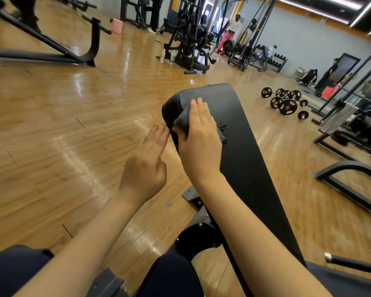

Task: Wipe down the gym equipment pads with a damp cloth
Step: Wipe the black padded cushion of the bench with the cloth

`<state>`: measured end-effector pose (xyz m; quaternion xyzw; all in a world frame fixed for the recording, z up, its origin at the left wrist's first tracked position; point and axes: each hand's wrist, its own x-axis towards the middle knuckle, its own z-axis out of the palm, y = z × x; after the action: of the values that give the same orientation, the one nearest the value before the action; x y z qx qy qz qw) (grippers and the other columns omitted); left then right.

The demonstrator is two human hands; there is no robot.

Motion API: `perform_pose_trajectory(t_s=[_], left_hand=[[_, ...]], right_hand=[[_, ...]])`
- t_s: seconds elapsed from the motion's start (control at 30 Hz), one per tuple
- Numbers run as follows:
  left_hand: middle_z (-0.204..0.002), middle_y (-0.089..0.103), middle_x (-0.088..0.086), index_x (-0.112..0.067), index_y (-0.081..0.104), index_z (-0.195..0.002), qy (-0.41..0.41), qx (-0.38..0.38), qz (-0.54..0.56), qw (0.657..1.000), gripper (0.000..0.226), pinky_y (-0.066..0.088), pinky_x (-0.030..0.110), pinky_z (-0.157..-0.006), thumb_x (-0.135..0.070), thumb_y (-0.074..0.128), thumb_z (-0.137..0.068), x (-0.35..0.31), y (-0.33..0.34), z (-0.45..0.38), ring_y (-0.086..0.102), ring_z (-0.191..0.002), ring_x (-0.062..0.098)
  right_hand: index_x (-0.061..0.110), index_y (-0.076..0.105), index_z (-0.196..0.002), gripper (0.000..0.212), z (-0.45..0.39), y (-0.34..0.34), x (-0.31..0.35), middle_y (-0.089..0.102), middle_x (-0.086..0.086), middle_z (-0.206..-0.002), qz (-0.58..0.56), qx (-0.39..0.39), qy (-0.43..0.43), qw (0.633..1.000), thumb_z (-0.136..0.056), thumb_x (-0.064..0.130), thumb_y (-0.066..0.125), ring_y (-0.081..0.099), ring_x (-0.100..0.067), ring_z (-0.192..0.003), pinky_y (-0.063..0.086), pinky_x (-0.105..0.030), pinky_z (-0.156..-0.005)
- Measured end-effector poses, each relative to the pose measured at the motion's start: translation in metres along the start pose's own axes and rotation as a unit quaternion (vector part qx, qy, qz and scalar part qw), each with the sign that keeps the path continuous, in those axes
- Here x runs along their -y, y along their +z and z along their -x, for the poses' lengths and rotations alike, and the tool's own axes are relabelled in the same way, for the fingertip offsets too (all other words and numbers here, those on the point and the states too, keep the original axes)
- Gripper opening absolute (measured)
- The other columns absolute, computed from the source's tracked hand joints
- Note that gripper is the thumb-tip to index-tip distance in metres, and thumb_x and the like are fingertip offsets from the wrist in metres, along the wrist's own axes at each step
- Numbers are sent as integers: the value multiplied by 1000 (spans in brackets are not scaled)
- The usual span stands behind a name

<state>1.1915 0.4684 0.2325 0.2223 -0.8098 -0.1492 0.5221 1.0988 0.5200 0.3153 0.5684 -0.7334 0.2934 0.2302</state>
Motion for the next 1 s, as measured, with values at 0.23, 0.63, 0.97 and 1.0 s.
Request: perform_pose_trajectory(t_s=[0.23,0.63,0.97,1.0], left_hand=[[-154,19,18,5,22,-146,-6,41,-19,999,73,17,36,-119,-10,30,-75,8,1,-4,9,-144,17],[-154,-1,0,-10,1,-144,-18,108,37,993,84,5,39,-115,0,35,-69,11,6,-6,-8,-142,4],[-152,7,8,-5,3,-142,-50,55,111,991,76,5,20,-116,-2,37,-74,1,15,-3,-4,-140,-3],[-152,9,11,-2,5,-142,-35,51,104,993,74,8,24,-117,-6,34,-74,2,15,-3,-2,-142,1]], right_hand=[[2,37,-139,64,31,1,-14,39,-15,-145,22,-29,-7,999,-82,10,67,34,-25,-136,25,-35,-110],[-8,40,-134,59,1,2,0,44,-24,-138,3,-24,-11,1000,-83,17,56,39,-36,-131,27,-40,-106],[10,38,-141,56,-43,-8,3,31,-5,-151,-58,75,-67,993,-90,19,57,19,-17,-142,12,-28,-114],[11,34,-143,57,-32,-8,-2,28,-5,-152,-62,71,-61,994,-90,19,56,18,-15,-142,7,-24,-113]])
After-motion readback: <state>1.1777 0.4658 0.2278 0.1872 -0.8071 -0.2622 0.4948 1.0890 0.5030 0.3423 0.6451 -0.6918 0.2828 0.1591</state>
